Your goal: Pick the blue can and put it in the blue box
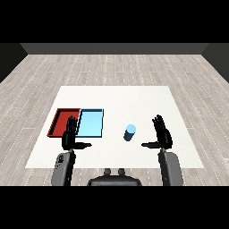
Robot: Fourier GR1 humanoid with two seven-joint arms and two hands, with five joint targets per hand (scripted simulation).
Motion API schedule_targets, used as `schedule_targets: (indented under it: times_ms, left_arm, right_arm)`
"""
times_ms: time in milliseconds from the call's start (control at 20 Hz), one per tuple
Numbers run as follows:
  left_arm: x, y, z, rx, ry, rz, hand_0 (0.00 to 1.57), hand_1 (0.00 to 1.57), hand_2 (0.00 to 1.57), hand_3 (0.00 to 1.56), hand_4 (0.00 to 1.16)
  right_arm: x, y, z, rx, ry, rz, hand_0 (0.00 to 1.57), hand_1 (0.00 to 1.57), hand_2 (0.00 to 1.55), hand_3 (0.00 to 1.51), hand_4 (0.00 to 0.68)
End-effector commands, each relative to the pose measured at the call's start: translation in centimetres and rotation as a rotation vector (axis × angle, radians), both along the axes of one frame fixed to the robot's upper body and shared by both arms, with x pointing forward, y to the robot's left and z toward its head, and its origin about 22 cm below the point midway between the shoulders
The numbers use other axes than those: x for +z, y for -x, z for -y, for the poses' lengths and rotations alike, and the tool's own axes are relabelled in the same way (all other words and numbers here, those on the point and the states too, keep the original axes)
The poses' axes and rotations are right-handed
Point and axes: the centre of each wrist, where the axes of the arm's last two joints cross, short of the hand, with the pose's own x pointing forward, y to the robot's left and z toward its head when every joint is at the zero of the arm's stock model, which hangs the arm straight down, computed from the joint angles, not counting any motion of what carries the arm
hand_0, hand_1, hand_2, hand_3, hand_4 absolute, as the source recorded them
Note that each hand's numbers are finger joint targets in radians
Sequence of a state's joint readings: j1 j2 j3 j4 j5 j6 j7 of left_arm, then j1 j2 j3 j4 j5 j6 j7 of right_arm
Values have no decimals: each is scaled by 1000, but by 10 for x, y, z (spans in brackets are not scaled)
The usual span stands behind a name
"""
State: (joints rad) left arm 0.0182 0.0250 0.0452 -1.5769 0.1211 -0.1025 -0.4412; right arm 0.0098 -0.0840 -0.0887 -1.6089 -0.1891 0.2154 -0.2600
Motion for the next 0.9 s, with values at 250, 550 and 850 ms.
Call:
schedule_targets:
  times_ms: [250,550,850]
  left_arm:
    - [6,-8,-7,9,-5,-6,0,0,0,0,0]
    - [13,-3,-2,4,19,-7,0,0,0,0,0]
    - [5,-13,-8,23,5,-9,0,0,0,0,0]
  right_arm:
    - [-12,-26,-8,18,-36,-66,0,0,0,0,0]
    - [-22,-16,-1,16,-63,-111,0,0,0,0,0]
    - [-35,-24,0,2,-78,-153,0,0,0,0,0]
